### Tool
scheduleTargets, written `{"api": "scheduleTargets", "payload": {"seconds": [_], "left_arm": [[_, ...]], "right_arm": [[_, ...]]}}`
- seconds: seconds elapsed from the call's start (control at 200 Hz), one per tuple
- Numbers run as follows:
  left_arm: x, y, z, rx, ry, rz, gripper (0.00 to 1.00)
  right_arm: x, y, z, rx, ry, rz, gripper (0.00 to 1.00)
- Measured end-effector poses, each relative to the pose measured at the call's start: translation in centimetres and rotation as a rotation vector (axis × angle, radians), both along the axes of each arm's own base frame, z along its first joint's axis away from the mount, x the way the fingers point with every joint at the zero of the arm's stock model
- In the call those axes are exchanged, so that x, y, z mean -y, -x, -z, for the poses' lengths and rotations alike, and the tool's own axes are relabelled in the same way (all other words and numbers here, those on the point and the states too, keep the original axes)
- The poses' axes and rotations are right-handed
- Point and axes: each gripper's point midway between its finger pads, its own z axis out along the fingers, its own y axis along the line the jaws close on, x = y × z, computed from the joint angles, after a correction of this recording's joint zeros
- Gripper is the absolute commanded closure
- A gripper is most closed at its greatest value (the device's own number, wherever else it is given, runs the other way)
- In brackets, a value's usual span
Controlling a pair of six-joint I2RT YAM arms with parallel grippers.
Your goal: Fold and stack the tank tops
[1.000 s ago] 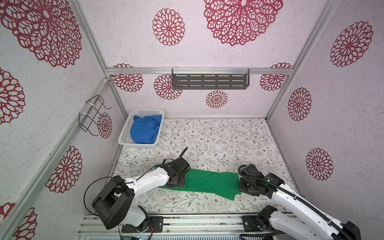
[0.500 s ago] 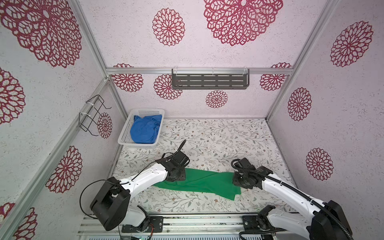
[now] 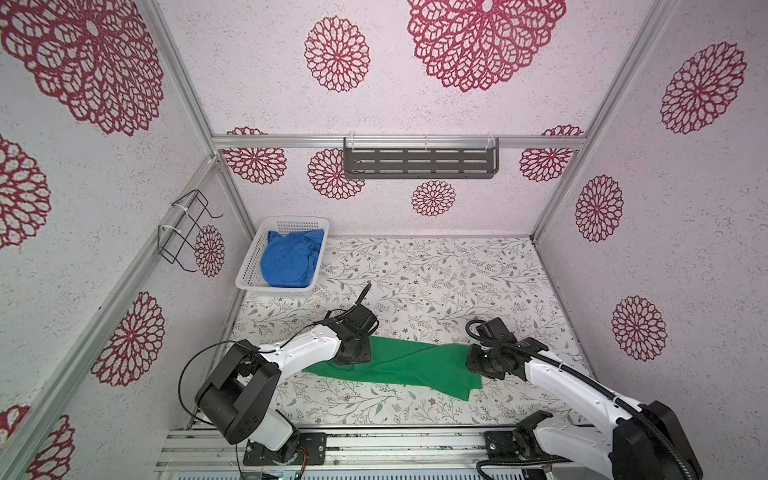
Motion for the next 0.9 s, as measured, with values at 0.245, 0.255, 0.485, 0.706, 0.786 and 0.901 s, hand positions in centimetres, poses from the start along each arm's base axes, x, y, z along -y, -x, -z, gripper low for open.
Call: {"api": "scheduleTargets", "payload": {"seconds": [0.245, 0.255, 0.485, 0.706, 0.786, 0.901], "left_arm": [[-0.2, 0.0, 0.8, -0.014, -0.01, -0.007, 0.49], [-0.2, 0.0, 0.8, -0.015, -0.01, -0.007, 0.49], [-0.3, -0.2, 1.0, -0.01, -0.003, -0.015, 0.49], [-0.3, -0.3, 1.2, -0.014, -0.007, -0.016, 0.49], [-0.3, -0.4, 1.2, -0.016, -0.009, -0.019, 0.49], [-0.3, -0.4, 1.3, -0.017, -0.009, -0.022, 0.49]], "right_arm": [[0.2, -0.8, 0.0, -0.015, 0.039, -0.049, 1.0], [0.2, -0.9, -0.1, -0.012, 0.042, -0.054, 1.0], [-0.2, -5.0, -4.6, 0.097, 0.076, -0.11, 1.0], [-0.4, -8.0, -7.0, 0.13, 0.151, -0.206, 1.0], [-0.4, -8.5, -6.7, 0.118, 0.171, -0.233, 1.0], [0.0, -8.4, -5.5, 0.074, 0.197, -0.26, 1.0]]}}
